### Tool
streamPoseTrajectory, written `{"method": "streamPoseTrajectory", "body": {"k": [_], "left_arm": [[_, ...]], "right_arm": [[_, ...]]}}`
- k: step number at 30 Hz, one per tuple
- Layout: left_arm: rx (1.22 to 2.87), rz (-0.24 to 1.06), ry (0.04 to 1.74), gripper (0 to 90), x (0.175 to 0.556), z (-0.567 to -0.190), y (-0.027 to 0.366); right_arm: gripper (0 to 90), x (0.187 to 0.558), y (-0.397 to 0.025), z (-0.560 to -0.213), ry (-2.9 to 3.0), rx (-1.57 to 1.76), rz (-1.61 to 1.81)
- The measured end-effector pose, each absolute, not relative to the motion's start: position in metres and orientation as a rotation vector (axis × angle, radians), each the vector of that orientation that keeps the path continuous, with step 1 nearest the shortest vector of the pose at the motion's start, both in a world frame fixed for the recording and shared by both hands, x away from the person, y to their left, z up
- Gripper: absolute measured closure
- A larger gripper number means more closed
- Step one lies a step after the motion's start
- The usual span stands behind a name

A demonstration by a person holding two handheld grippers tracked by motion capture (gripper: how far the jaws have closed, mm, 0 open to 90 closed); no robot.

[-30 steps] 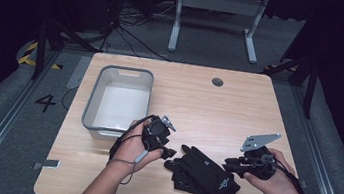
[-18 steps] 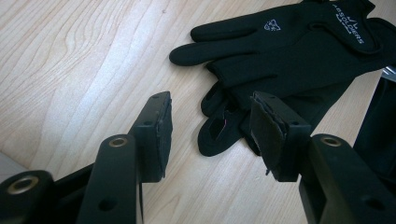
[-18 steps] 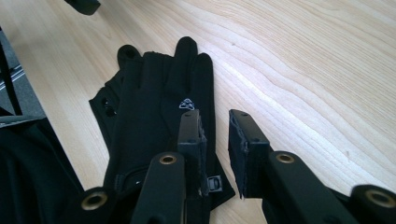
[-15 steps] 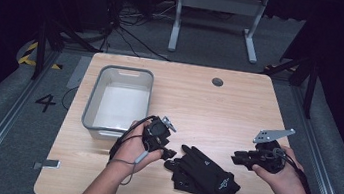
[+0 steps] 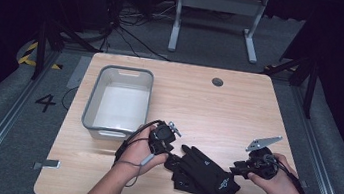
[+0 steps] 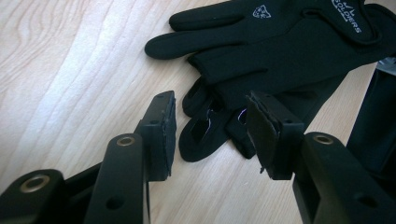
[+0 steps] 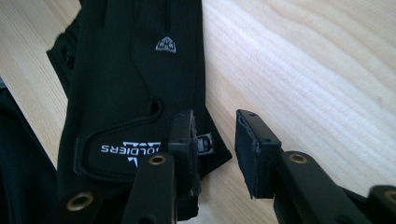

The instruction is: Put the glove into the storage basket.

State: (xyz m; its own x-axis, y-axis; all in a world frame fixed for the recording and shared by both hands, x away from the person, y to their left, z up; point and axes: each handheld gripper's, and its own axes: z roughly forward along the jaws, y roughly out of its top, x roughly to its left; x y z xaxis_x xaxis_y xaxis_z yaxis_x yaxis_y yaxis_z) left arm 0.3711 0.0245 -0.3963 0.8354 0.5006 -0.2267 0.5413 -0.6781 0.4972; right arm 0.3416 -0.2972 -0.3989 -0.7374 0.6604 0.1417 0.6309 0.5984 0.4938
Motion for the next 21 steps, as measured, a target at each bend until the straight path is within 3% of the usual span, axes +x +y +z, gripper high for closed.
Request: {"method": "streamPoseTrajectory", "body": {"k": [21], "left_arm": [[2.520,-0.149,0.720,54.2,0.367,-0.407,0.011]], "right_arm": [[62.9,0.323,-0.299,-0.414,2.855,1.150,0.683]]}}
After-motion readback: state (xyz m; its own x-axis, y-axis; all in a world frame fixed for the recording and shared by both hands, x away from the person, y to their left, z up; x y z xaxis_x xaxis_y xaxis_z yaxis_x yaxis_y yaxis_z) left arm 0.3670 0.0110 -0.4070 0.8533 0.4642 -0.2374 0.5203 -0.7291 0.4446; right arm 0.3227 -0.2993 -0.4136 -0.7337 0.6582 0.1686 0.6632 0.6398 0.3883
